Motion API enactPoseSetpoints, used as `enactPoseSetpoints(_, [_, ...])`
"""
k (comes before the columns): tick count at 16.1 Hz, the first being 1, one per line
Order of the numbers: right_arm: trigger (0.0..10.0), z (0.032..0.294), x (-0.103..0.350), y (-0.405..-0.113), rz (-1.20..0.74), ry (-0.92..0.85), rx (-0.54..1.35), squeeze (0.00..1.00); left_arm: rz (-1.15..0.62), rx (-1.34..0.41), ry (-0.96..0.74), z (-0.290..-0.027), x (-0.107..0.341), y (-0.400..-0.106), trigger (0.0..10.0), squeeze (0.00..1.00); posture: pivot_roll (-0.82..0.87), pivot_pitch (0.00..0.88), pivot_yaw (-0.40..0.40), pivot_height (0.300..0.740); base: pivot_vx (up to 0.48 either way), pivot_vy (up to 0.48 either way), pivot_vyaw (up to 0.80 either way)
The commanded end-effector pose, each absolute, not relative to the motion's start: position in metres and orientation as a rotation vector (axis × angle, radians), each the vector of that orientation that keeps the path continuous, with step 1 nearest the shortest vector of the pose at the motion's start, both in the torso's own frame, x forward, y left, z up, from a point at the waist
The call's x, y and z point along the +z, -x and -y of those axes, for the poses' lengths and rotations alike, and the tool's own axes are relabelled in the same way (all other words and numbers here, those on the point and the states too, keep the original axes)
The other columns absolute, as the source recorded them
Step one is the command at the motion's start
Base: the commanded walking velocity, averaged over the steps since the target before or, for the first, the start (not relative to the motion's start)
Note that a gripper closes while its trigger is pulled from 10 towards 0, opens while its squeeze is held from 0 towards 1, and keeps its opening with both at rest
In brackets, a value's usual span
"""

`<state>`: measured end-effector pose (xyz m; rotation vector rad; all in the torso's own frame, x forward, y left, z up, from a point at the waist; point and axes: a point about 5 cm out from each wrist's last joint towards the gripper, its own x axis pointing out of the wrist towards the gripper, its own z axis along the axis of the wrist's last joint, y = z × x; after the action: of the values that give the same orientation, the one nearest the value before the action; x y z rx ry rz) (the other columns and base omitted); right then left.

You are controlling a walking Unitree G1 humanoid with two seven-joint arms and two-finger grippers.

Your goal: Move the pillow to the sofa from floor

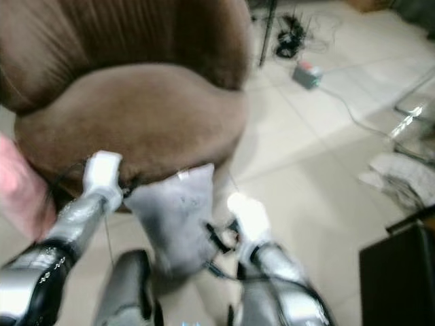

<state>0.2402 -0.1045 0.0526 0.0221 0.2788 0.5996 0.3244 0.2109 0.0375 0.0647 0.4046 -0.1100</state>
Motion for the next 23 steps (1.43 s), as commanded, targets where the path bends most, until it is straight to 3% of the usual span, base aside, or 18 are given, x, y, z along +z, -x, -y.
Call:
enactPoseSetpoints(1, [10.0,0.118,0.042,-0.235,-0.324,-0.010,0.554,0.00,-0.368,-0.180,-0.038,-0.189,0.037,-0.326,10.0,0.00,-0.12,0.121,-0.001,0.541,0.000,0.000,0.79])
enactPoseSetpoints(7, [10.0,0.112,0.040,-0.247,-0.314,-0.026,0.514,0.00,-0.353,-0.236,-0.082,-0.175,0.028,-0.316,10.0,0.00,-0.08,0.124,-0.012,0.541,0.000,0.000,0.59])
enactPoseSetpoints(12, [10.0,0.109,0.041,-0.239,-0.303,-0.021,0.562,0.00,-0.351,-0.204,-0.129,-0.190,0.044,-0.331,10.0,0.00,-0.11,0.129,-0.006,0.541,0.401,0.000,0.00])
enactPoseSetpoints(16, [10.0,0.111,0.039,-0.237,-0.312,-0.028,0.550,0.00,-0.358,-0.217,-0.146,-0.182,0.047,-0.336,10.0,0.00,-0.12,0.130,0.000,0.541,0.450,0.000,0.00])
enactPoseSetpoints(21, [10.0,0.105,0.038,-0.235,-0.316,-0.037,0.564,0.00,-0.401,-0.380,-0.366,-0.160,0.057,-0.347,10.0,0.00,-0.13,0.139,0.015,0.541,0.266,0.000,0.00])
enactPoseSetpoints(23, [10.0,0.105,0.040,-0.235,-0.305,-0.039,0.554,0.00,-0.468,-0.479,-0.449,-0.164,0.063,-0.352,10.0,0.00,-0.13,0.143,0.021,0.541,0.000,0.000,0.00])
